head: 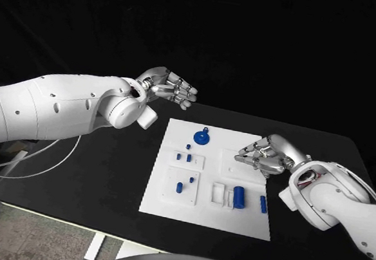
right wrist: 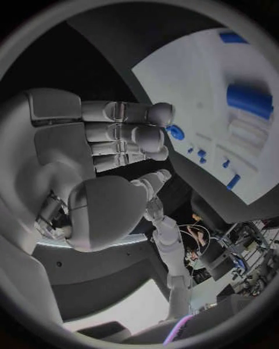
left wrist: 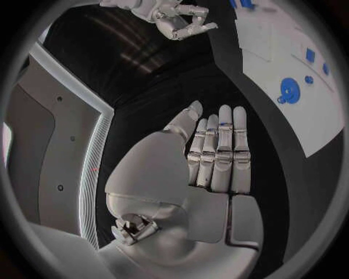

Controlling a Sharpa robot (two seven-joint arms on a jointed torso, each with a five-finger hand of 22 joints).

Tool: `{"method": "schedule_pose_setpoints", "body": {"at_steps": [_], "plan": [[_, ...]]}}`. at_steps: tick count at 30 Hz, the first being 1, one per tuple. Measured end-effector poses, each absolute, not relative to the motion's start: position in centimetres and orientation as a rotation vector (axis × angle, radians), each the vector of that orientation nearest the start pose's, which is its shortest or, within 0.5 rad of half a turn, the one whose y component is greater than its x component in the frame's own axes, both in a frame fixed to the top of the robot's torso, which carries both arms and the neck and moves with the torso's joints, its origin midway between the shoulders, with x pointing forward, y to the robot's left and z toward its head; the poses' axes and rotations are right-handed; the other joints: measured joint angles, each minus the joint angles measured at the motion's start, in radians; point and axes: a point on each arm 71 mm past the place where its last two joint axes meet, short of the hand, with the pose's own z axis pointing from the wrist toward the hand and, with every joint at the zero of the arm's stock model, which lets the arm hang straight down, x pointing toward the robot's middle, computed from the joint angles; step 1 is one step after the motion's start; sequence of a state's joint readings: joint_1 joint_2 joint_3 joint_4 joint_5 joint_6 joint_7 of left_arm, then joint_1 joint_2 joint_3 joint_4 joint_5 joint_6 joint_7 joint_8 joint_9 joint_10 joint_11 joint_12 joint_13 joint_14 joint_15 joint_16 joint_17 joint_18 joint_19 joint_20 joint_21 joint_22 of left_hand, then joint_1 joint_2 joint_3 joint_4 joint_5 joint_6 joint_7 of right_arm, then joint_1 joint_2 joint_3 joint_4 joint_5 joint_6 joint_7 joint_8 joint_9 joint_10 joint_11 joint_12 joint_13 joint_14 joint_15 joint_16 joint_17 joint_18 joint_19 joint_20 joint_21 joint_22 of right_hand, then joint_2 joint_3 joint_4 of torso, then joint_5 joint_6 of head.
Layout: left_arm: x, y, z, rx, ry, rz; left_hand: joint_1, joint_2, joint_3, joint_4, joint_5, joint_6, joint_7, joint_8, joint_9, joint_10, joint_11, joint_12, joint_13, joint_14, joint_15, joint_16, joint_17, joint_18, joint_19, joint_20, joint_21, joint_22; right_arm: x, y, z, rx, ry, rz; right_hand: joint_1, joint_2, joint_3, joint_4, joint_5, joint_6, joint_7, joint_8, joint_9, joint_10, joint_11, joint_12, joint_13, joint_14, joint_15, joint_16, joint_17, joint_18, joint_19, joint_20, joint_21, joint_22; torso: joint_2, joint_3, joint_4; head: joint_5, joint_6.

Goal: Assemble the parts on the task board

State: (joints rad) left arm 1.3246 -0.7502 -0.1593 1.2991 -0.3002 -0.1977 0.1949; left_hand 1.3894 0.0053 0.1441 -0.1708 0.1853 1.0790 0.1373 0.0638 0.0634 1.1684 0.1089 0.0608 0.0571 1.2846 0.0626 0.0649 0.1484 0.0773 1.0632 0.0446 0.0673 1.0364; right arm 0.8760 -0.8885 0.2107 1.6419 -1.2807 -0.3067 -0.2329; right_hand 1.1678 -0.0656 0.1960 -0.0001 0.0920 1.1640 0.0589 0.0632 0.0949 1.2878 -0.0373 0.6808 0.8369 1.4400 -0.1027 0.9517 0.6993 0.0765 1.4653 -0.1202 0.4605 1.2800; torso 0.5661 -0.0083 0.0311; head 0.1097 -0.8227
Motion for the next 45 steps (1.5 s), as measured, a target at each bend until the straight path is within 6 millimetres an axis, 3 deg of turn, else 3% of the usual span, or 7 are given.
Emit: {"method": "schedule_pose_setpoints", "body": {"at_steps": [3,6,10,17,23,45], "plan": [[53.3,22.3,-18.0,-0.798,1.7,-1.257,0.0,0.0,-0.003,0.003,0.0,0.0,0.0,0.0,0.0,0.0,0.0,0.0,0.0,0.0,0.0,0.0,0.0,0.0,0.0,0.0,0.0,-0.002,44.2,-22.1,-24.4,0.35,1.955,0.692,-0.041,-0.029,0.091,0.013,-0.023,0.001,0.0,0.0,0.019,0.004,0.002,0.18,0.169,-0.008,0.004,0.065,0.1,0.0,0.0,0.0,0.038,0.017,-0.002,0.0014,-0.0034,-0.01,0.0],[53.3,22.4,-18.1,-0.8,1.701,-1.255,0.0,0.0,-0.003,0.003,0.0,0.0,0.0,0.0,0.0,0.0,0.0,0.0,0.0,0.0,0.0,0.0,0.0,0.0,0.0,0.0,0.0,-0.002,44.1,-23.2,-25.1,0.407,2.058,0.625,-0.054,-0.041,0.119,0.017,-0.023,-0.001,0.002,0.0,0.032,0.022,0.003,0.275,0.261,-0.008,0.004,0.099,0.167,0.0,0.0,0.0,0.086,0.028,-0.004,0.0031,-0.0064,-0.022,-0.002],[53.3,22.6,-18.2,-0.803,1.702,-1.252,0.0,0.0,-0.003,0.003,0.0,0.0,0.0,0.0,0.0,0.0,0.0,0.0,0.0,0.0,0.0,0.0,0.0,0.0,0.0,0.0,0.0,-0.002,43.7,-24.0,-25.8,0.452,2.167,0.542,-0.084,-0.049,0.12,0.04,-0.026,-0.005,0.006,0.0,0.042,0.037,0.006,0.321,0.311,-0.007,0.005,0.121,0.218,0.0,0.0,0.0,0.124,0.028,-0.005,0.0041,-0.0088,-0.037,-0.004],[53.2,22.7,-18.3,-0.807,1.705,-1.248,0.0,0.0,-0.003,0.003,0.0,0.0,0.0,0.0,0.0,0.0,0.0,0.0,0.0,0.0,0.0,0.0,0.0,0.0,0.0,0.0,0.0,-0.002,42.9,-24.5,-26.8,0.493,2.293,0.422,-0.128,-0.092,0.123,0.108,-0.035,-0.035,0.01,0.0,0.046,0.044,0.011,0.342,0.34,-0.004,0.008,0.144,0.259,0.0,0.0,0.0,0.167,0.028,-0.005,0.0025,-0.0079,-0.061,-0.006],[53.2,22.8,-18.4,-0.808,1.707,-1.249,0.0,0.0,0.001,0.006,0.0,0.0,0.0,0.0,0.0,0.0,0.0,0.0,0.0,0.0,0.0,0.0,0.001,0.0,0.0,0.0,0.0,-0.008,42.2,-23.9,-28.0,0.512,2.361,0.378,-0.121,-0.126,0.108,0.168,-0.039,-0.064,0.021,0.0,0.028,0.049,0.016,0.359,0.359,0.0,0.012,0.155,0.284,0.0,0.0,0.0,0.195,0.028,-0.004,0.001,-0.0064,-0.071,-0.006],[53.1,22.9,-18.5,-0.809,1.712,-1.252,0.0,0.0,-0.002,0.009,0.0,0.0,0.0,0.0,0.0,0.0,0.0,0.0,0.0,0.0,0.0,0.0,0.001,0.0,0.0,0.0,0.0,-0.014,41.7,-21.4,-31.5,0.553,2.436,0.343,-0.12,-0.127,0.109,0.168,-0.039,-0.08,0.022,0.007,0.023,0.049,0.016,0.364,0.374,0.0,0.012,0.155,0.295,0.0,0.003,0.004,0.205,0.028,-0.004,-0.0019,-0.0043,-0.069,-0.021]]}}
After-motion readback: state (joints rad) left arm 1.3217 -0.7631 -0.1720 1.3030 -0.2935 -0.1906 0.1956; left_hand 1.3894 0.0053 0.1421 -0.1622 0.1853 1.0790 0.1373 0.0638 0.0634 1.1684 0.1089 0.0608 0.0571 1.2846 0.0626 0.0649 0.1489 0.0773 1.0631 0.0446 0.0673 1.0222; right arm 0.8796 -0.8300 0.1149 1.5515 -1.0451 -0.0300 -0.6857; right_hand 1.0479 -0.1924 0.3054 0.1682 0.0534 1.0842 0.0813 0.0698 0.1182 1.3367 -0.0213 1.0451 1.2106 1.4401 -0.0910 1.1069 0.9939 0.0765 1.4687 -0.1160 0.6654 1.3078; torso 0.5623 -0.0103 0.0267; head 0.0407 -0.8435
